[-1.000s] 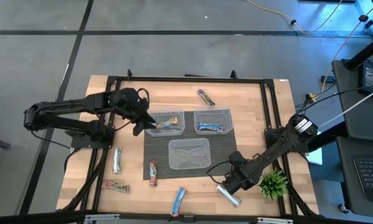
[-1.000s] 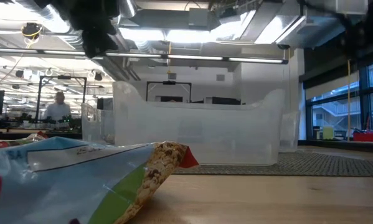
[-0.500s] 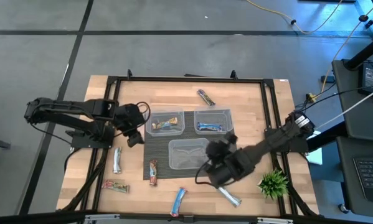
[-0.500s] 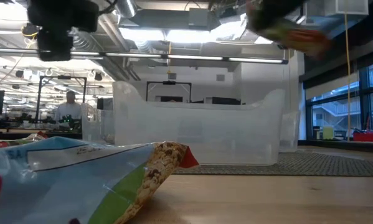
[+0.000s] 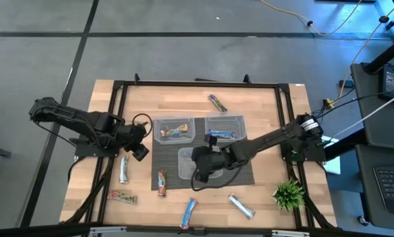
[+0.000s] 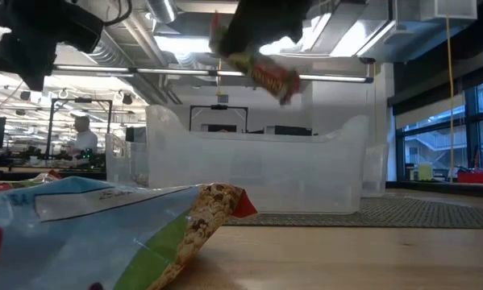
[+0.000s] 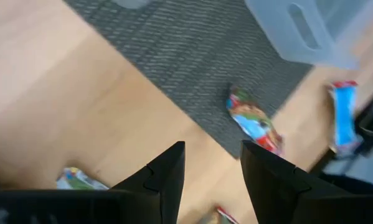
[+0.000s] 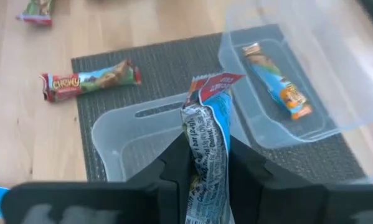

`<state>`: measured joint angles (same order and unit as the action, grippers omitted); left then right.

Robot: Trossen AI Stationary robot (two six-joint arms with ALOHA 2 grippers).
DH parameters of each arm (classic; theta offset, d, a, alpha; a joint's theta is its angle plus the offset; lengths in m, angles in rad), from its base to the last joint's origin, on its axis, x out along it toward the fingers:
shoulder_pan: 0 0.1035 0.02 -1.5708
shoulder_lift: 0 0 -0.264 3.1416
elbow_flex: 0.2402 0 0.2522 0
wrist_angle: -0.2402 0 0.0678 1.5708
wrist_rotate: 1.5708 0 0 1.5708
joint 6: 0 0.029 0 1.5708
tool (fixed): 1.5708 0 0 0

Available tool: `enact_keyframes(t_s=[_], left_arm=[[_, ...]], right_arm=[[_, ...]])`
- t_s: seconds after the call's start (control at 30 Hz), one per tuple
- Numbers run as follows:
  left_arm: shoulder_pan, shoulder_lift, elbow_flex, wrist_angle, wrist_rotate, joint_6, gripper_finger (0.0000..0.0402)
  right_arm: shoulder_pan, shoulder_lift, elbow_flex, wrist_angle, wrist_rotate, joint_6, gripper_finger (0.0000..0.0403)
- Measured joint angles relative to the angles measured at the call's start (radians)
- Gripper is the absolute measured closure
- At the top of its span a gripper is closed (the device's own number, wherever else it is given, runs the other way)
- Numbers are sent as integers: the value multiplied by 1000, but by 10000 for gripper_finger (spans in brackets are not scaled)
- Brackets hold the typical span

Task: Pick and place Granola Bars by type
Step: Put the red granola bar into the bottom transparent bin

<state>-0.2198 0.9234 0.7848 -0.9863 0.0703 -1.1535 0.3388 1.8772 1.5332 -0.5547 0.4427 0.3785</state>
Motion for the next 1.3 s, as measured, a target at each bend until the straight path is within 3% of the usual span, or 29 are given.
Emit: enact_keyframes(t_s=[0.4, 0.7, 0.9, 1.03, 1.3], left_arm=[[-141, 4, -42, 58, -270, -189, 254], [-233, 26, -42, 229, -407, -164, 252], [-275, 83, -42, 318, -428, -135, 219], [-295, 147, -42, 340, -421, -141, 192], [-337, 263, -42, 436, -340, -150, 164]], right_arm=[[-15, 124, -20, 13, -70, -45, 319], [-17, 170, -20, 16, -122, -46, 317], [-27, 179, -20, 58, -205, -47, 283], [-39, 179, -20, 49, -204, -44, 251], [-35, 129, 26, -164, -203, -16, 228]])
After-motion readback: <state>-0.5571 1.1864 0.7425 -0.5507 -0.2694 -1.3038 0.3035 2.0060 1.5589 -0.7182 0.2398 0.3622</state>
